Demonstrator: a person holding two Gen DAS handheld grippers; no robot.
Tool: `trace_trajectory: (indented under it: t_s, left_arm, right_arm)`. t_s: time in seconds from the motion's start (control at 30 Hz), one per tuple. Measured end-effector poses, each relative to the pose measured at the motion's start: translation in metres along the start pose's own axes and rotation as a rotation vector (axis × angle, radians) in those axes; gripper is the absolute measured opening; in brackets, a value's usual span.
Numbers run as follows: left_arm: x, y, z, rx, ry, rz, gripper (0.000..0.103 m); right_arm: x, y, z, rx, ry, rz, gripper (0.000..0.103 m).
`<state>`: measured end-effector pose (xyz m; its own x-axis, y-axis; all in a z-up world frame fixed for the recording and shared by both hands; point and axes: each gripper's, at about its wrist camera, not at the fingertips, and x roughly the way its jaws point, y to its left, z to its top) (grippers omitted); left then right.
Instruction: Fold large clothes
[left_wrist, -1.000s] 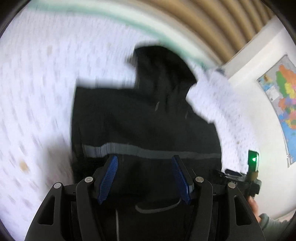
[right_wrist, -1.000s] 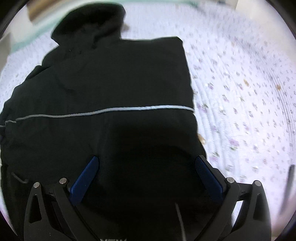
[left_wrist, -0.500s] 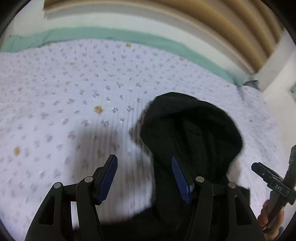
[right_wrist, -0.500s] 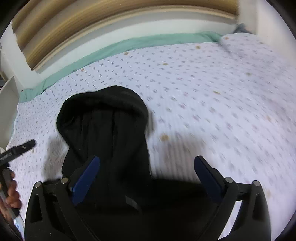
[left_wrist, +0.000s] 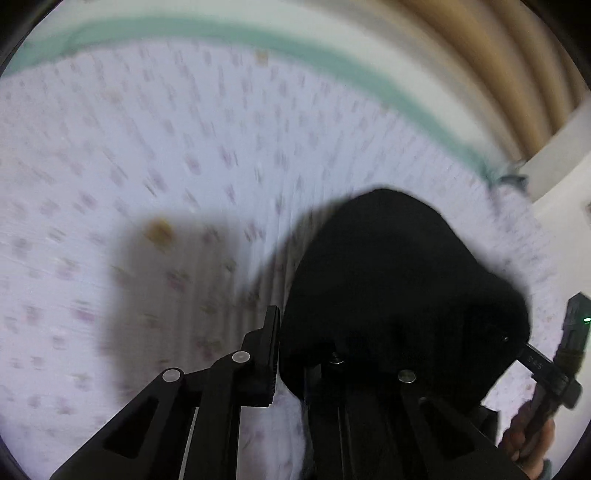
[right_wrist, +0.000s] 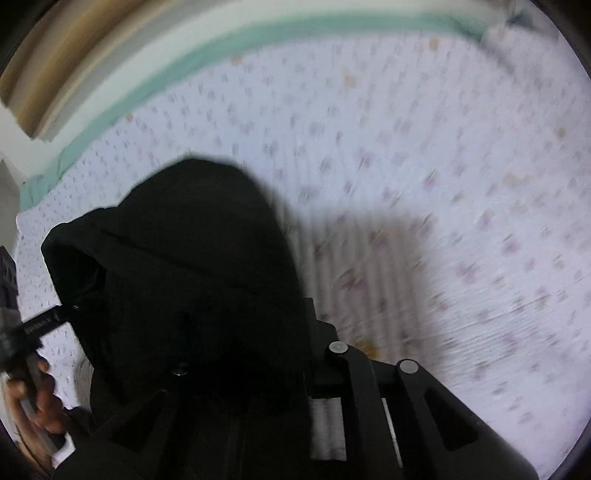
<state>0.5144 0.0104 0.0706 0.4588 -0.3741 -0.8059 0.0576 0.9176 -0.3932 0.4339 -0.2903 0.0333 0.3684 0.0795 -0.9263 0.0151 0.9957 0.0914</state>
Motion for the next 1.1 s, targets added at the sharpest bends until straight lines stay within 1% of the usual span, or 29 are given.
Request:
trace_trajectory:
  t_s: [0.03, 0.07, 0.1, 0.13, 0.2, 0.23, 0.3, 0.33, 0.37, 0.43, 0.47, 0.53, 0.57, 0.6, 0.63, 0.73, 0.8, 0.87, 0.9, 0.97, 1.0, 1.03, 1.1]
  left_arm:
    - [-0.015, 0.002, -0.001, -0.005, -0.011, -0.03, 0.01]
    - [-0.028, 0.003, -0.003, -0.007, -0.011, -0.059, 0.01]
    - [-0.035, 0.0, -0.005, 0.012, -0.006, -0.054, 0.011]
    - [-0.033, -0.005, -0.008, 0.044, 0.002, -0.021, 0.011]
    - [-0.016, -0.005, -0.014, 0.092, 0.041, 0.063, 0.012]
    - [0.01, 0.002, -0.019, 0.087, 0.106, 0.119, 0.013]
    - [0.046, 0.016, -0.027, 0.062, 0.202, 0.142, 0.015]
    - [0.058, 0.021, -0.032, 0.052, 0.213, 0.134, 0.016]
    - [0.057, 0.022, -0.033, 0.059, 0.183, 0.121, 0.017]
    - [0.048, 0.021, -0.035, 0.068, 0.153, 0.1, 0.018]
    - [0.041, 0.023, -0.037, 0.068, 0.144, 0.081, 0.022]
    - [0.022, 0.027, -0.041, 0.075, 0.129, 0.064, 0.036]
    - [0.01, 0.029, -0.044, 0.081, 0.114, 0.065, 0.047]
    - [0.0, 0.031, -0.048, 0.087, 0.101, 0.061, 0.049]
    - [-0.016, 0.034, -0.052, 0.094, 0.08, 0.05, 0.049]
    - [-0.057, 0.037, -0.055, 0.099, 0.024, 0.034, 0.05]
    - [-0.08, 0.031, -0.048, 0.116, -0.027, 0.019, 0.05]
    - [-0.097, 0.013, -0.033, 0.141, -0.081, -0.009, 0.05]
    - [-0.1, 0.004, -0.028, 0.156, -0.095, -0.022, 0.051]
    - [-0.1, -0.019, -0.014, 0.184, -0.117, -0.058, 0.052]
    - [-0.097, -0.027, -0.008, 0.205, -0.121, -0.074, 0.053]
    - [-0.093, -0.037, -0.003, 0.235, -0.119, -0.078, 0.053]
    - [-0.068, -0.06, 0.008, 0.287, -0.093, -0.069, 0.053]
  right_arm:
    - [-0.017, -0.004, -0.001, -0.007, -0.033, 0.016, 0.007]
    - [-0.027, -0.008, -0.002, -0.012, -0.048, 0.037, 0.007]
    - [-0.032, -0.01, -0.003, -0.016, -0.052, 0.048, 0.007]
    - [-0.031, -0.011, -0.005, -0.026, -0.054, 0.051, 0.007]
    - [-0.016, -0.014, -0.013, -0.046, -0.024, 0.018, 0.007]
    - [0.003, -0.019, -0.017, -0.038, 0.015, 0.009, 0.007]
    - [0.045, -0.033, -0.029, 0.002, 0.117, 0.014, 0.008]
    - [0.06, -0.039, -0.033, 0.017, 0.15, 0.029, 0.011]
    - [0.064, -0.042, -0.035, 0.026, 0.146, 0.041, 0.011]
    - [0.061, -0.045, -0.035, 0.033, 0.144, 0.06, 0.012]
    - [0.057, -0.045, -0.034, 0.021, 0.15, 0.066, 0.016]
    - [0.047, -0.045, -0.034, -0.021, 0.155, 0.053, 0.027]
    - [0.039, -0.044, -0.037, -0.048, 0.161, 0.045, 0.034]
    - [0.03, -0.044, -0.04, -0.068, 0.164, 0.039, 0.042]
    - [0.02, -0.043, -0.044, -0.085, 0.162, 0.041, 0.045]
    - [-0.016, -0.04, -0.054, -0.148, 0.149, 0.065, 0.049]
    - [-0.041, -0.033, -0.054, -0.192, 0.123, 0.083, 0.05]
    - [-0.068, -0.018, -0.045, -0.239, 0.068, 0.112, 0.056]
    - [-0.076, -0.012, -0.041, -0.257, 0.05, 0.123, 0.065]
    - [-0.094, 0.004, -0.033, -0.289, 0.007, 0.162, 0.072]
    - [-0.098, 0.011, -0.031, -0.286, -0.003, 0.178, 0.072]
    - [-0.103, 0.013, -0.026, -0.269, -0.018, 0.22, 0.072]
    - [-0.105, 0.016, -0.016, -0.252, -0.038, 0.257, 0.072]
